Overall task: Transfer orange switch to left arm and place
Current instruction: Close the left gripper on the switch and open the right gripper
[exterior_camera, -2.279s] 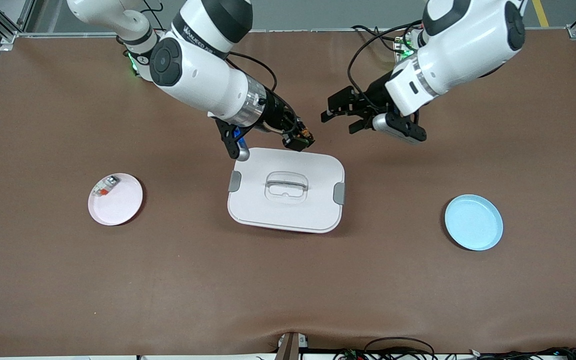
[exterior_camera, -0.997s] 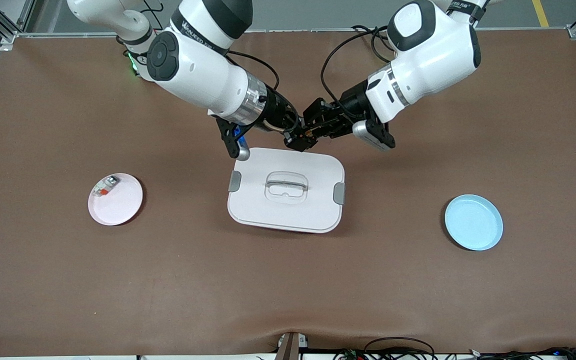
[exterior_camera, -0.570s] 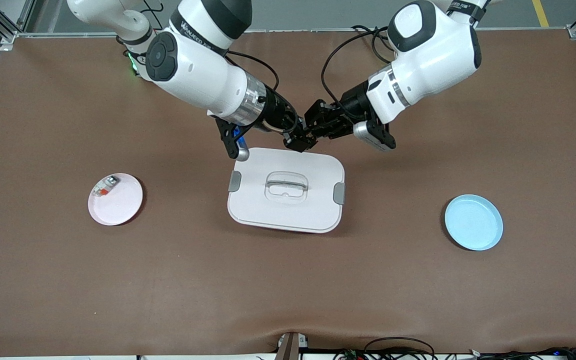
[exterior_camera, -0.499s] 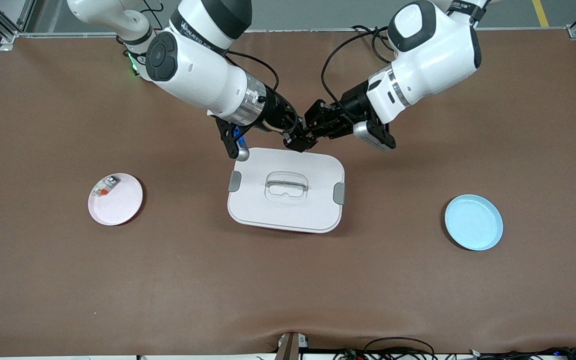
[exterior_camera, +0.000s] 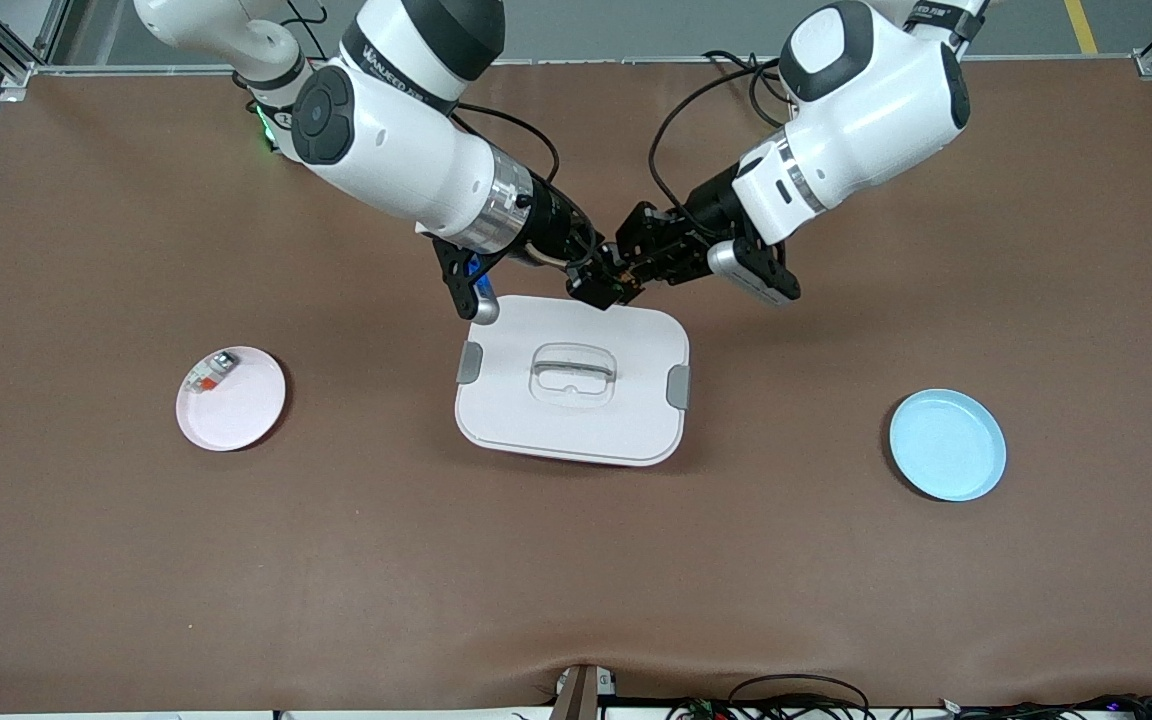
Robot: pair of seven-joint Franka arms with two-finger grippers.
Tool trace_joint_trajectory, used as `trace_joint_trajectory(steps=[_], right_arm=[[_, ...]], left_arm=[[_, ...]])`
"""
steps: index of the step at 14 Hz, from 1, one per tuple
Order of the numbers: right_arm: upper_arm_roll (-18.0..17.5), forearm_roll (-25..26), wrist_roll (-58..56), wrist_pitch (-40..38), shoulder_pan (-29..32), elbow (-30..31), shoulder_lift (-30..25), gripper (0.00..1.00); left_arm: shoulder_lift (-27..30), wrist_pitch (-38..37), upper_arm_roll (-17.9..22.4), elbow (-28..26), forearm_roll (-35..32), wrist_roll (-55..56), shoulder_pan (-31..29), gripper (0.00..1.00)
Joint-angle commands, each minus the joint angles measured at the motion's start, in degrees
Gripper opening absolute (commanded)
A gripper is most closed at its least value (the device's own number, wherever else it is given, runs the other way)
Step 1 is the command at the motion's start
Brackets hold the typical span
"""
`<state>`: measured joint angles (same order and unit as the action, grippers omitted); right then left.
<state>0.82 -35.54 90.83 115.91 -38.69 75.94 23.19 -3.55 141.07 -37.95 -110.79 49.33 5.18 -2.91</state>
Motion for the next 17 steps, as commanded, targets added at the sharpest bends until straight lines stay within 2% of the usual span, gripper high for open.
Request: trace_joint_trajectory(steps=[1, 3, 5, 13, 15, 17], right_arm=[[0.14, -0.50, 0.40, -1.82, 0.28, -1.32, 0.28, 1.00], [0.40, -0.41, -0.13, -1.82, 0.54, -1.32, 0.19, 1.00], [0.49, -0.23, -4.58, -2.61, 2.82, -1.23, -0.60, 1.00], [0.76, 1.52, -34.10, -23.43, 16.69, 0.35, -5.96, 1.00], [0.67, 6.07, -41.06, -25.80, 18.03, 0.35, -6.49, 1.00], [0.58, 12.48, -43.28, -26.52, 17.69, 1.22, -6.75, 1.00]], left_arm=[[0.30, 0.17, -0.19, 0.40, -3.80, -0.52, -2.98, 0.00], [0.21, 0.17, -0.02, 0.32, -5.55, -0.61, -3.68, 0.00], [0.30, -0.27, -0.10, 0.40, -11.25, -0.61, -6.49, 0.00], [-1.45, -10.20, -0.02, 0.93, -34.18, -0.96, -18.79, 0.00], [-2.07, -11.69, -0.02, 1.10, -40.34, -2.18, -20.38, 0.00], [-3.03, -14.59, -0.02, 2.33, -45.00, -4.02, -21.08, 0.00]])
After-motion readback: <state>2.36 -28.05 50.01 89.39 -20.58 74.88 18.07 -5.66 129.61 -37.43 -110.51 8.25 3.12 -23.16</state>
